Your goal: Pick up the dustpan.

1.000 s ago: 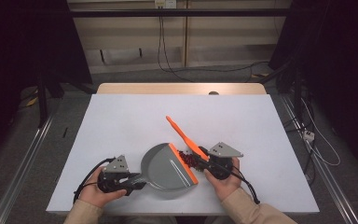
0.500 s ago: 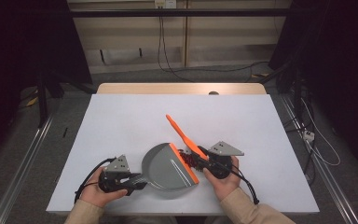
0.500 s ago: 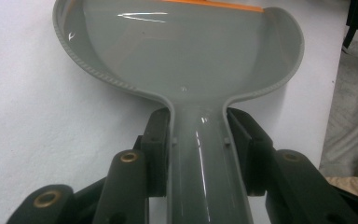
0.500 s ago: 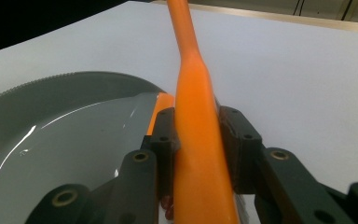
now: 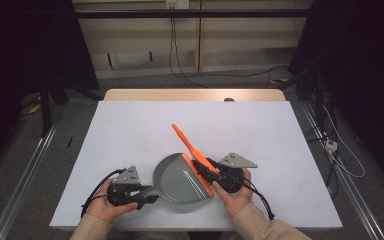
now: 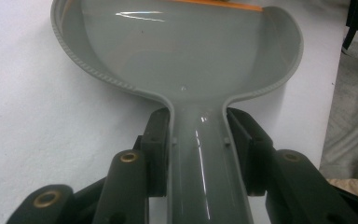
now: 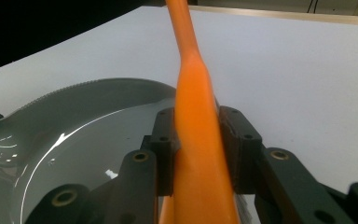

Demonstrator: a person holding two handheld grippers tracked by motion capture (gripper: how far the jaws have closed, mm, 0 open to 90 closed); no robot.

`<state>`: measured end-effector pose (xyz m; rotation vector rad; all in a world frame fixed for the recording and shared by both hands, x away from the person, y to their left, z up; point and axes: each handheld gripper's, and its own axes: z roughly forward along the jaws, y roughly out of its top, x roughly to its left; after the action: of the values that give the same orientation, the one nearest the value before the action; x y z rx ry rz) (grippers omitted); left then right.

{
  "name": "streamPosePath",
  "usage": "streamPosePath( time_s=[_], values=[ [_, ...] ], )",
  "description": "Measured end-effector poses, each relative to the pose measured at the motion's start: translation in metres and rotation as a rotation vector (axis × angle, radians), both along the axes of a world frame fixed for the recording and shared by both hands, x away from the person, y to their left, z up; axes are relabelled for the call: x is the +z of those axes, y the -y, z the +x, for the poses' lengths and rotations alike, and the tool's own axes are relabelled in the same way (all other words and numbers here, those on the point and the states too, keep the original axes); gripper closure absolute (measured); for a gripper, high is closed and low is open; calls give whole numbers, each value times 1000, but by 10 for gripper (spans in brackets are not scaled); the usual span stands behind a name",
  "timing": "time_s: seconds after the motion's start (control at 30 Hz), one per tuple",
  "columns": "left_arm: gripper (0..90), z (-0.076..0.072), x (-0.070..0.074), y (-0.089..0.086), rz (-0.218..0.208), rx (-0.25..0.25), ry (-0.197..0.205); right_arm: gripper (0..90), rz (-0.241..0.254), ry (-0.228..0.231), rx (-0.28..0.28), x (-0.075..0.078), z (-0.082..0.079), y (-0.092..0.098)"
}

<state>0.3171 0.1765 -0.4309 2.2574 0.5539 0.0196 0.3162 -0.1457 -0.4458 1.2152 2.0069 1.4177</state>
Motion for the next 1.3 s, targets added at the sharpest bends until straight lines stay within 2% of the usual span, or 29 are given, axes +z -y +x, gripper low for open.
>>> streamPosePath(
  time_s=[0.6, 0.77, 0.93, 1.1, 1.3],
  values=[
    [623, -1, -2, 1, -1, 3, -10, 688, 53, -12, 11, -1, -3, -9],
    [623, 0, -2, 1, -1, -2, -10, 688, 32, 2, 21, -1, -4, -14],
    [624, -1, -3, 1, -4, 3, -12, 690, 53, 12, 22, 1, -5, -17],
    [624, -1, -4, 1, 8, 2, -11, 693, 66, 23, 56, 4, -6, -33],
    [624, -1, -5, 0, 3, 7, -12, 705, 69, 25, 98, 7, -3, -48]
  ],
)
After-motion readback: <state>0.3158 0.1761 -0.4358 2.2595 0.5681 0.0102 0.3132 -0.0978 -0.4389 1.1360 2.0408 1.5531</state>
